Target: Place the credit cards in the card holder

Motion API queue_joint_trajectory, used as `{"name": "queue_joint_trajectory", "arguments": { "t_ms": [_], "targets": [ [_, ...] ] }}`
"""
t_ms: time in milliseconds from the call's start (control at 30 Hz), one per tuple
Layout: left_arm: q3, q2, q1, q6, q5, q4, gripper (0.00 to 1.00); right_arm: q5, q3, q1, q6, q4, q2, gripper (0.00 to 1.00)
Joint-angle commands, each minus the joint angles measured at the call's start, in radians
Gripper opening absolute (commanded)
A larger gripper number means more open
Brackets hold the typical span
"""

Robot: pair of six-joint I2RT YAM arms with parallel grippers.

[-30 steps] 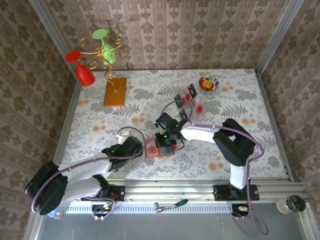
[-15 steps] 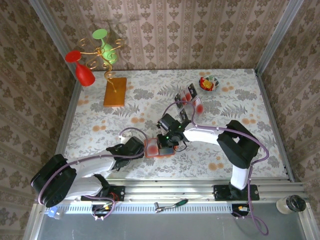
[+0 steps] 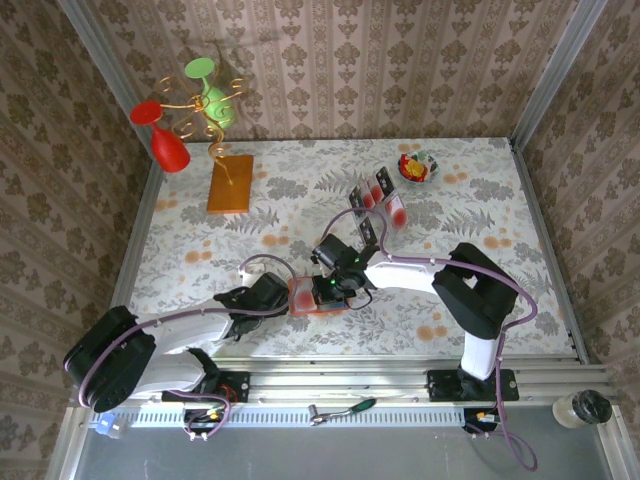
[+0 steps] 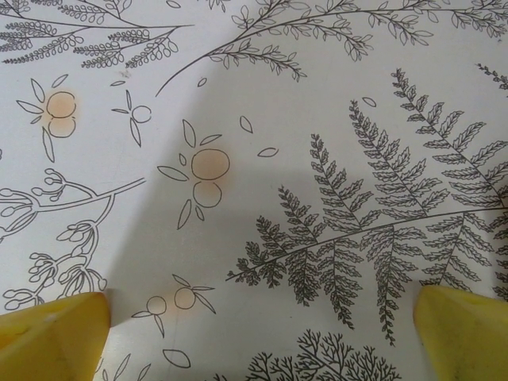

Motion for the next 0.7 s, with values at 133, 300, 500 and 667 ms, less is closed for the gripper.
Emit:
{"name": "queue_joint_trajectory", "arguments": {
  "t_ms": [133,300,500,667],
  "targets": [
    [0.001,0.029,0.004,0.011,0.03,0.02,1.0,-0.03,0.025,0.013,0.025,0.014,0.048,0.03],
    [-0.002,0.031,0.001,0.01,0.029,0.023,1.0,-0.042,0.028,0.012,0.035,0.027,0.063,0.03],
    [0.0,0.035,-0.002,0.007,0.03,0.03,1.0,-0.052,0.033,0.012,0.043,0.034,0.066,0.03],
    [0.005,0.025,-0.004,0.008,0.028,0.022,1.0,-0.046,0.049,0.011,0.032,0.01,0.04,0.03]
  ]
}}
